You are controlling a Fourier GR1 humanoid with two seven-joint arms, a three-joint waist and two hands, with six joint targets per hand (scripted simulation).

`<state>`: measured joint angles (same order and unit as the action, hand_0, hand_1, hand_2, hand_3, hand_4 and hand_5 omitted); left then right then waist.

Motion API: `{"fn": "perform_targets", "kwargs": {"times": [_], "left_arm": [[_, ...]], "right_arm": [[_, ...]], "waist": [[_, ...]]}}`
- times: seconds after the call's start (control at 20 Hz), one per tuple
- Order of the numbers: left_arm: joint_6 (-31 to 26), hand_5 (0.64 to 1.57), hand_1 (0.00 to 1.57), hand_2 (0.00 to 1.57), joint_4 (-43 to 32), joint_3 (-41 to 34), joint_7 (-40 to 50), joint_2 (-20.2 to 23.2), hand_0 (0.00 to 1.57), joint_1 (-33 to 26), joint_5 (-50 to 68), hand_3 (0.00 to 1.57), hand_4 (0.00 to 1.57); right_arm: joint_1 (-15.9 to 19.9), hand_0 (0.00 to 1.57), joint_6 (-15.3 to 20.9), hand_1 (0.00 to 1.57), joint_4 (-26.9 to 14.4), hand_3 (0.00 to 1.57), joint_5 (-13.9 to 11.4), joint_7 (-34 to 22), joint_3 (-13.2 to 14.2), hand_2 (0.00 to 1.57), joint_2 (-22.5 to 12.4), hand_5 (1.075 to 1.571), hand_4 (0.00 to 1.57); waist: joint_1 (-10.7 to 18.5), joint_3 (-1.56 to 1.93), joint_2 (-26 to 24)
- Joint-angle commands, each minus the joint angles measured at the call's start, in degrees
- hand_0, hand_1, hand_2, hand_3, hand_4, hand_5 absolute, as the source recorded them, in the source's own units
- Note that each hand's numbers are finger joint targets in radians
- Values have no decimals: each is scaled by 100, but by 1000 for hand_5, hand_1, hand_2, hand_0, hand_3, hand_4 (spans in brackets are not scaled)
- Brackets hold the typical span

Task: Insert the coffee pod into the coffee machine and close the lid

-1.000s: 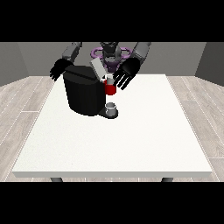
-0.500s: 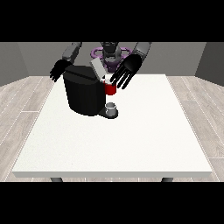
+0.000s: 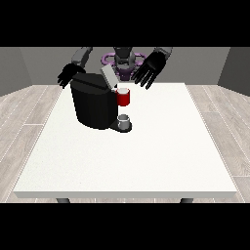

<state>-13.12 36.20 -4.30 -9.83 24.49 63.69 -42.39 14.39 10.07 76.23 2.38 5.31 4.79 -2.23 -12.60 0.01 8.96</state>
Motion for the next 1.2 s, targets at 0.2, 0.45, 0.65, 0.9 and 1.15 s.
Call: {"fn": "perform_targets", "kwargs": {"times": [0.2, 0.45, 0.65, 0.9, 1.15], "left_arm": [[39, 1571, 0, 0, 117, -808, 135, -812, 0, -748, 1052, 0, 0], [73, 1571, 0, 0, 169, -1455, -478, -1521, 0, -1604, 2013, 0, 0], [77, 1571, 0, 0, 338, -1413, -677, -1855, 0, -2297, 2160, 0, 0], [-215, 1571, 0, 0, 323, -1723, -348, -1793, 0, -2540, 2620, 0, 215], [-393, 1571, 0, 0, 563, -1698, -325, -1928, 0, -3009, 2845, 0, 0]], "right_arm": [[-573, 0, -171, 0, -254, 0, 231, 3, 343, 0, -248, 1571, 430], [-928, 0, -213, 0, -191, 0, 314, 227, 428, 0, -224, 1571, 445], [-1237, 0, -253, 0, -144, 0, 32, 196, 247, 0, -382, 1571, 357], [-815, 0, -689, 0, 463, 0, 217, -552, 83, 0, -675, 1571, 289], [-567, 0, -897, 0, 789, 0, 292, -745, 59, 0, -841, 1571, 43]], "waist": [[619, -2, -988], [999, -5, -1467], [1333, -4, -2008], [1345, -4, -2274], [1634, -1, -2473]]}}
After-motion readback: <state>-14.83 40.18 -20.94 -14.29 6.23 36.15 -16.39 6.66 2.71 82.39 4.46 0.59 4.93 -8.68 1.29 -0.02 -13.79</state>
